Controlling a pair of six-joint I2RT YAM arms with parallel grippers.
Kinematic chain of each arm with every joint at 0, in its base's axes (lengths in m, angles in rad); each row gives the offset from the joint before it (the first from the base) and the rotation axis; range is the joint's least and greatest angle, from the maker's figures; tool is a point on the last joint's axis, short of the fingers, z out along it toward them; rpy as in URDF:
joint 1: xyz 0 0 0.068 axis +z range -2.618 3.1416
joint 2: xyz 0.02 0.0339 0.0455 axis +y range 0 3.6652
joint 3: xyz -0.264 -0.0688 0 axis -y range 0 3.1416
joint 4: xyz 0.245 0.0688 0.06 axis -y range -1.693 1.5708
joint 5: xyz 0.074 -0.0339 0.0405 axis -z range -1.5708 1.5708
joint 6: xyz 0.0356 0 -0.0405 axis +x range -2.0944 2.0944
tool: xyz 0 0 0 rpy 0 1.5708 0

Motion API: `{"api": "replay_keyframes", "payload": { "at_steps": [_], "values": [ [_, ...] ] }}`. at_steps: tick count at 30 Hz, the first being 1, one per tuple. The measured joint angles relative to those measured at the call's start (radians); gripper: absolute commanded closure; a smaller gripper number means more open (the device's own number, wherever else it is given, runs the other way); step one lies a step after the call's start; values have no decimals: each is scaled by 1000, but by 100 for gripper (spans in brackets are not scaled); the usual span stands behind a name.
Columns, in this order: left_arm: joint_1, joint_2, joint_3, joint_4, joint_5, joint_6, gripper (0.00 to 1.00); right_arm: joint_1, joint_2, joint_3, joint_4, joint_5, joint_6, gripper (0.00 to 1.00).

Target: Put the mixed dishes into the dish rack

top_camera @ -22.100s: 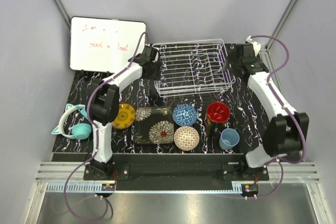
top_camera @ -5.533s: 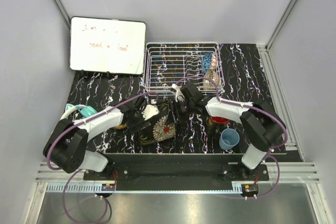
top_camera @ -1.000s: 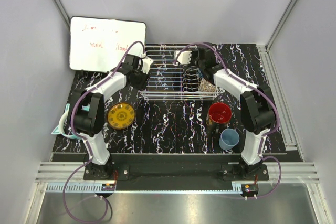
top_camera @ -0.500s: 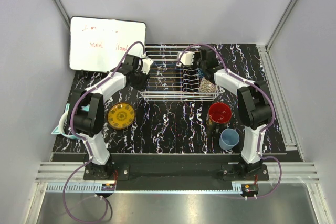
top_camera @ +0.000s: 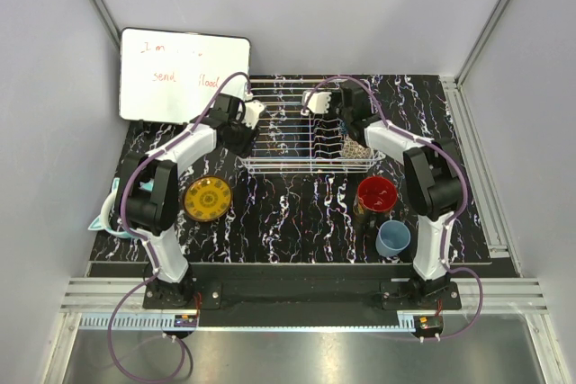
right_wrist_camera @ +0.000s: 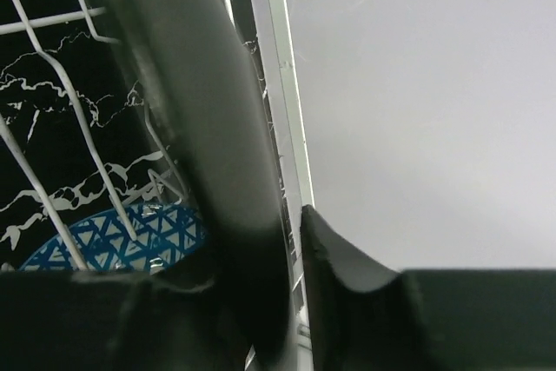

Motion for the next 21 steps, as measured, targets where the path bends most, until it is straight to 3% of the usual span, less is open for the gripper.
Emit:
{"api": "replay_keyframes", "payload": {
  "at_steps": [3, 7, 10, 16, 21],
  "values": [
    [-1, 0, 0, -3, 4, 0, 48, 6, 14, -1, 34, 0, 11, 25],
    [-2, 0, 0, -7, 7, 0, 47, 24, 16, 6, 62, 10, 22, 18],
    [-2, 0, 0, -7, 7, 0, 47, 41, 16, 13, 82, 19, 22, 0],
    [-2, -6, -2, -8, 7, 5, 43, 71, 6, 15, 88, 74, 18, 0],
    [-3, -37, 1, -34, 6, 16, 14, 115, -64, 21, -15, 195, 45, 0]
  ]
}}
